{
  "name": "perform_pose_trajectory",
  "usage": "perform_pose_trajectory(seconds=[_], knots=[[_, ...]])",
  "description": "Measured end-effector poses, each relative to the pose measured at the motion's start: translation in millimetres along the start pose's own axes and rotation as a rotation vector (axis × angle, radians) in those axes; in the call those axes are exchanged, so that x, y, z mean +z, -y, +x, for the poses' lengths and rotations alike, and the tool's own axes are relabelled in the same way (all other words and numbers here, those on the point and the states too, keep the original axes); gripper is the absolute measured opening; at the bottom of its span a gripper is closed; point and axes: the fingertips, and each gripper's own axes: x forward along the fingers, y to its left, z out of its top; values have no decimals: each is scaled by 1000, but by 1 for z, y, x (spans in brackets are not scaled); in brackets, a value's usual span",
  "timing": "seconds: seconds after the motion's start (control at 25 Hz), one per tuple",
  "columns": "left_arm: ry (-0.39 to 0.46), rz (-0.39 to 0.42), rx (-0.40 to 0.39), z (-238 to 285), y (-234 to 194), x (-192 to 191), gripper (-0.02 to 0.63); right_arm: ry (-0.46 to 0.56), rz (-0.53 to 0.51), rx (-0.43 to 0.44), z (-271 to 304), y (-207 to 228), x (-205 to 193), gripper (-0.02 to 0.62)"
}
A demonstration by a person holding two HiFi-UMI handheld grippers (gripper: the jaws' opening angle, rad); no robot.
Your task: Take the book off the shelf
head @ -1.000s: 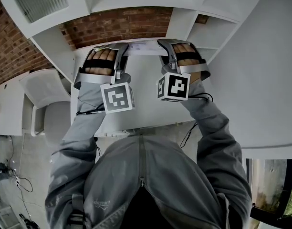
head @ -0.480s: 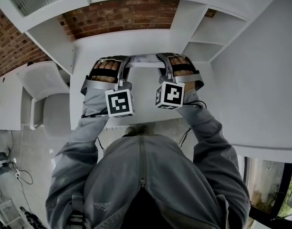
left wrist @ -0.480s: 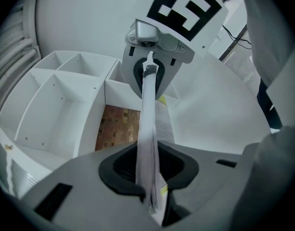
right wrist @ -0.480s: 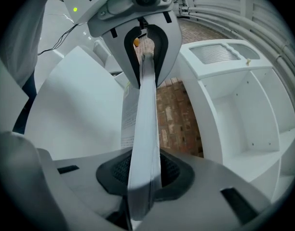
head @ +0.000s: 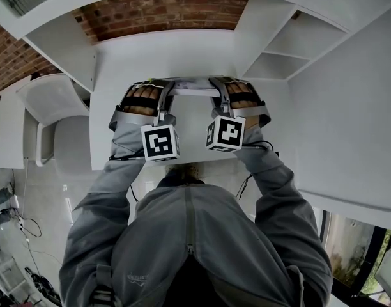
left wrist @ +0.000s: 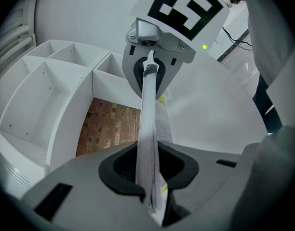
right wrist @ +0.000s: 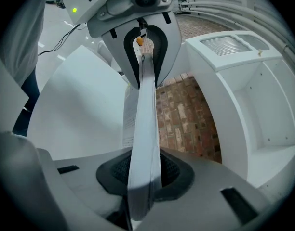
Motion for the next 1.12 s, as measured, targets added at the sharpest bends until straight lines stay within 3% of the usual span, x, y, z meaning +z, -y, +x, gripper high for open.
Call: perform_pose_trajectory(seconds=[1.12], knots=[[-37,-62,-147,63,83,-26,86,13,37,151,69,-86,-8,81]])
